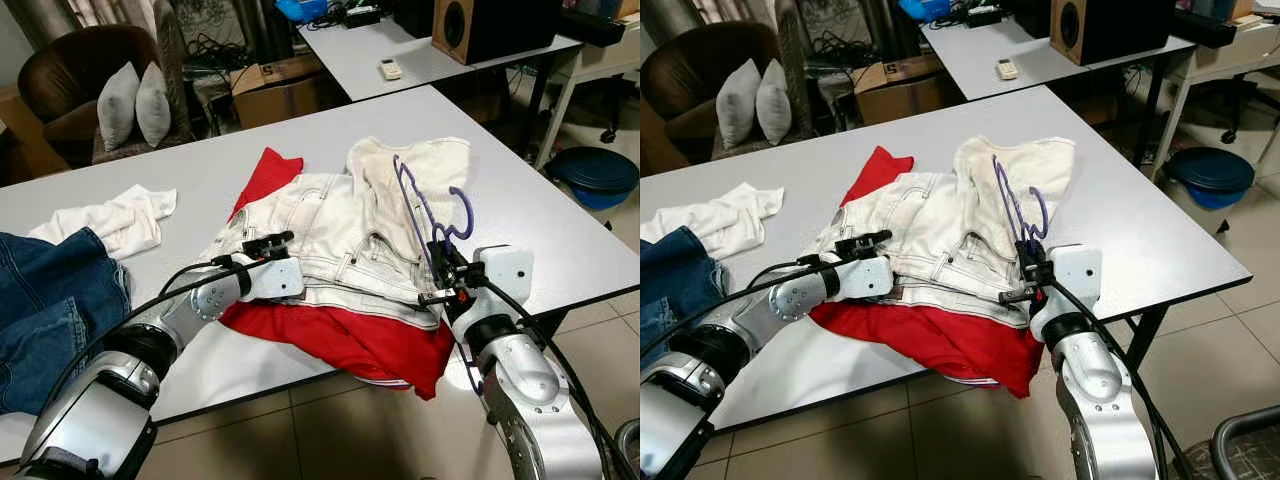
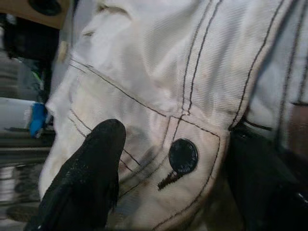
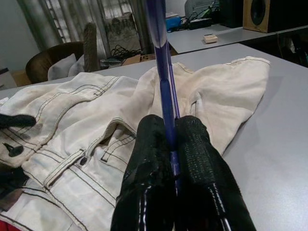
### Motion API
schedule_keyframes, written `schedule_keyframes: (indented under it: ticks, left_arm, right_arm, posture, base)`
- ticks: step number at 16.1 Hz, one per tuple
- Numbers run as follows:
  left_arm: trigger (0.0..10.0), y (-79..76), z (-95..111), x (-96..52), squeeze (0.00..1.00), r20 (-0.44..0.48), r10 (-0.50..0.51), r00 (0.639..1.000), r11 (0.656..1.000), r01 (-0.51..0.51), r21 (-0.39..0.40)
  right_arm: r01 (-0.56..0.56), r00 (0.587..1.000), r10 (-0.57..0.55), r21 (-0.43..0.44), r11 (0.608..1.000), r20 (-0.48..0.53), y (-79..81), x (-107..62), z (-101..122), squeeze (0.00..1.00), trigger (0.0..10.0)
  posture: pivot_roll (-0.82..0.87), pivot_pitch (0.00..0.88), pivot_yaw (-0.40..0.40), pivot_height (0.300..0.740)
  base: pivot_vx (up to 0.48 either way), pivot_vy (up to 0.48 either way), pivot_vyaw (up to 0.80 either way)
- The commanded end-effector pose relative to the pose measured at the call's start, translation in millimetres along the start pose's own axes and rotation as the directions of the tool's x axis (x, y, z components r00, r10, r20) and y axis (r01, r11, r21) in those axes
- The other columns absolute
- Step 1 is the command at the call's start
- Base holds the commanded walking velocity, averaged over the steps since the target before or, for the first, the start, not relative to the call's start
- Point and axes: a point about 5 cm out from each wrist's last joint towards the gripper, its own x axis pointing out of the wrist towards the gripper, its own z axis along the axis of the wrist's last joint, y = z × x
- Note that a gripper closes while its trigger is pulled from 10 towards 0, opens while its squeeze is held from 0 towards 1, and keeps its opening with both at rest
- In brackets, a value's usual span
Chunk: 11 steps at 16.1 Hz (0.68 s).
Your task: Hang hanger
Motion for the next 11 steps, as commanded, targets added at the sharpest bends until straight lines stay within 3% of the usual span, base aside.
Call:
schedule_keyframes:
  ticks: [1, 3, 5, 7, 9, 10, 11]
  left_arm:
    - [10.0, 16.9, 1, -1.7, 0.0, 0.019, 0.07, 0.997, 0.997, -0.071, 0.038]
    - [10.0, 30.7, 10, -12.1, 0.0, 0.139, 0.173, 0.975, 0.982, -0.183, 0.055]
    - [10.0, 31.7, 14, -22.7, 0.0, 0.211, 0.208, 0.955, 0.972, -0.225, 0.06]
    - [10.0, 30.3, 11, -26.0, 0.0, 0.195, 0.231, 0.953, 0.967, -0.247, 0.065]
    - [10.0, 28.1, 2, -23.4, 0.0, 0.124, 0.239, 0.963, 0.968, -0.246, 0.047]
    - [6.9, 25.6, 1, -20.1, 0.0, 0.095, 0.226, 0.97, 0.972, -0.231, 0.05]
    - [5.5, 25.6, 1, -18.7, 0.0, 0.087, 0.228, 0.97, 0.971, -0.233, 0.047]
  right_arm:
    - [-0.006, 1.0, 0.006, 0.014, 1.0, -0.014, 3.7, 2.3, -4, 0.0, 10.0]
    - [0.01, 1.0, -0.01, 0.016, 1.0, -0.006, 0.3, 2.3, -3, 0.0, 10.0]
    - [0.023, 1.0, -0.023, 0.018, 1.0, -0.002, -2.0, 2.7, -3, 0.0, 10.0]
    - [0.024, 1.0, -0.024, 0.018, 1.0, 0.002, -2.8, 3.9, -2, 0.0, 10.0]
    - [0.007, 1.0, -0.007, 0.015, 1.0, 0.009, -1.2, 9.0, -1, 0.0, 10.0]
    - [-0.003, 1.0, 0.003, 0.01, 1.0, 0.012, -1.2, 11.3, 0, 0.0, 10.0]
    - [-0.006, 1.0, 0.006, 0.008, 1.0, 0.013, -1.2, 12.0, 0, 0.0, 10.0]
  posture:
    - [-0.07, 0.0, 0.196, 0.74]
    - [-0.07, 0.0, 0.2, 0.74]
    - [-0.06, 0.0, 0.199, 0.74]
    - [-0.06, 0.0, 0.186, 0.74]
    - [-0.06, 0.0, 0.176, 0.74]
    - [-0.06, 0.0, 0.164, 0.74]
    - [-0.06, 0.0, 0.164, 0.74]
  base:
    - [0.0, 0.0, 0.0]
    - [0.0, 0.0, 0.0]
    - [0.0, 0.0, 0.0]
    - [0.0, 0.0, 0.0]
    - [0.0, 0.0, 0.0]
    - [0.0, 0.0, 0.0]
    - [0.0, 0.0, 0.0]
